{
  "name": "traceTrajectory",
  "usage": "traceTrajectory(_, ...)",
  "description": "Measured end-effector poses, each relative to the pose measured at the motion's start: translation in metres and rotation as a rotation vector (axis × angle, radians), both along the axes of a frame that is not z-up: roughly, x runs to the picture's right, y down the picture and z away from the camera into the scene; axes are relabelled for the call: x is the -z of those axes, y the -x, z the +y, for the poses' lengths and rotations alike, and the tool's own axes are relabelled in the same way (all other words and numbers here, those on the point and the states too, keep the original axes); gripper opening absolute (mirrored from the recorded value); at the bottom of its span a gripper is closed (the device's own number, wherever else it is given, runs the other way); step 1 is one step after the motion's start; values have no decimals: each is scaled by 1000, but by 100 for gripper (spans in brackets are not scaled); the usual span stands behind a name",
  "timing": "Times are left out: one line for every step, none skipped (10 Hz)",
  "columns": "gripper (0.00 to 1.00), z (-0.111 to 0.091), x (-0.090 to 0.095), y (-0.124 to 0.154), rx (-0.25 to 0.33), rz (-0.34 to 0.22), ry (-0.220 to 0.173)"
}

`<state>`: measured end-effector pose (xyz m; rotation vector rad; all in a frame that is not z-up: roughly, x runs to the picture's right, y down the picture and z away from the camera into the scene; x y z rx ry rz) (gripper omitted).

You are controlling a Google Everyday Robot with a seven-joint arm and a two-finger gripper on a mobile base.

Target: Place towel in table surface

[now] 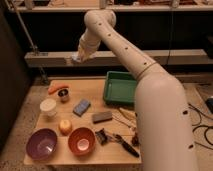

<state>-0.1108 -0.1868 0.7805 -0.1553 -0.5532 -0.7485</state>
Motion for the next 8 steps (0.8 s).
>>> traceTrajectory(0, 10, -14, -1, 1, 7, 29)
traceTrajectory(0, 22, -29, 2, 4, 11, 58)
traceTrajectory(0, 39, -48, 4, 3, 17, 94)
traceTrajectory(0, 55, -67, 3, 3, 28, 128)
traceTrajectory(0, 73, -86, 0, 3, 44, 167)
traceTrajectory(0, 87, -100, 1, 9, 58, 199)
traceTrajectory(0, 109, -120, 4, 22, 76, 247)
traceTrajectory(0, 127, -136, 4, 28, 92, 285)
